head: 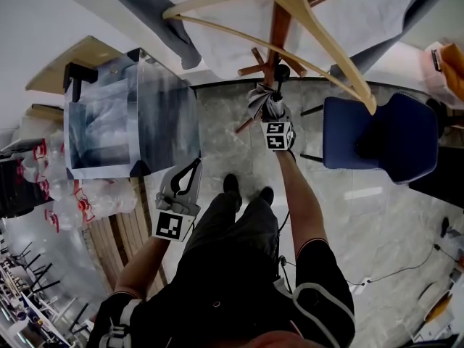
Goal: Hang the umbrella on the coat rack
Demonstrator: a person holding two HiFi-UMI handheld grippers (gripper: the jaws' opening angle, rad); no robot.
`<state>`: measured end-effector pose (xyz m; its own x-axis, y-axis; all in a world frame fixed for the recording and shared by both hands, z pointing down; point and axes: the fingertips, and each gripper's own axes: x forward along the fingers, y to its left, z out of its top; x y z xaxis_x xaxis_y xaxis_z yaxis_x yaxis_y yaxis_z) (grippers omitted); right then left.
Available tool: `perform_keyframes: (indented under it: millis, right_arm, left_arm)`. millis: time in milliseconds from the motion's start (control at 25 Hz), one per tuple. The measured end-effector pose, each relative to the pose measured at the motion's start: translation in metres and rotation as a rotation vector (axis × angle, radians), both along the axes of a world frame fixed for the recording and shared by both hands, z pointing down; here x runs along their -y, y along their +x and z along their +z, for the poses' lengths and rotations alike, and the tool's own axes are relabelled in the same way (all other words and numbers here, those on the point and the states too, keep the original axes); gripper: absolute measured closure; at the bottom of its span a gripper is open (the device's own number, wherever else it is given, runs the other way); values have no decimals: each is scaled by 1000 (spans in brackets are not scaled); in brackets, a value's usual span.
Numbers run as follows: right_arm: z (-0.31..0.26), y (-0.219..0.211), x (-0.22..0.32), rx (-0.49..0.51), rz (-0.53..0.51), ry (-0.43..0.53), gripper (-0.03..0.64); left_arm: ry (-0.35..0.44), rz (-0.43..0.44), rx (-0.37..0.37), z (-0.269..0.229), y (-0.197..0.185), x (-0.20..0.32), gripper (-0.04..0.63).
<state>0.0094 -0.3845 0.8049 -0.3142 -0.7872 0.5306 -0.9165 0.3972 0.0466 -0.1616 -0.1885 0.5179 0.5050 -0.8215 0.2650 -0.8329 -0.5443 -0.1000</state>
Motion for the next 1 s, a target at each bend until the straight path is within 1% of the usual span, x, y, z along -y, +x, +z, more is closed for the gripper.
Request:
perform_keyframes:
  millis: [160,320,440,560,600,800,1000]
  right_arm:
    - [1,-4,-1,-3,-25,-8,444]
    - [1,-8,-1,4,-52,-11,380]
    - [-1,-10,-4,1,-73,-10,323]
    - [-2,-10,-8,-6,-85,-9,226]
    - [-1,-9,-9,-6,-86,-8,209]
    - [-1,-3,-17,0,-82,-6,163]
    - [-4,1,-22,2,-76,-1,143]
  left_arm:
    - [2,3,1,0,0,1,594]
    - [7,1,-2,-1,0,4,594]
    - [0,0,1,-1,0,3,594]
    - [1,-1,-3,-1,0,4,594]
    - [5,0,-3,-2,0,5,594]
    - [5,-1,-11,-3,3,4,594]
    - [6,0,-13,-4,5,5,594]
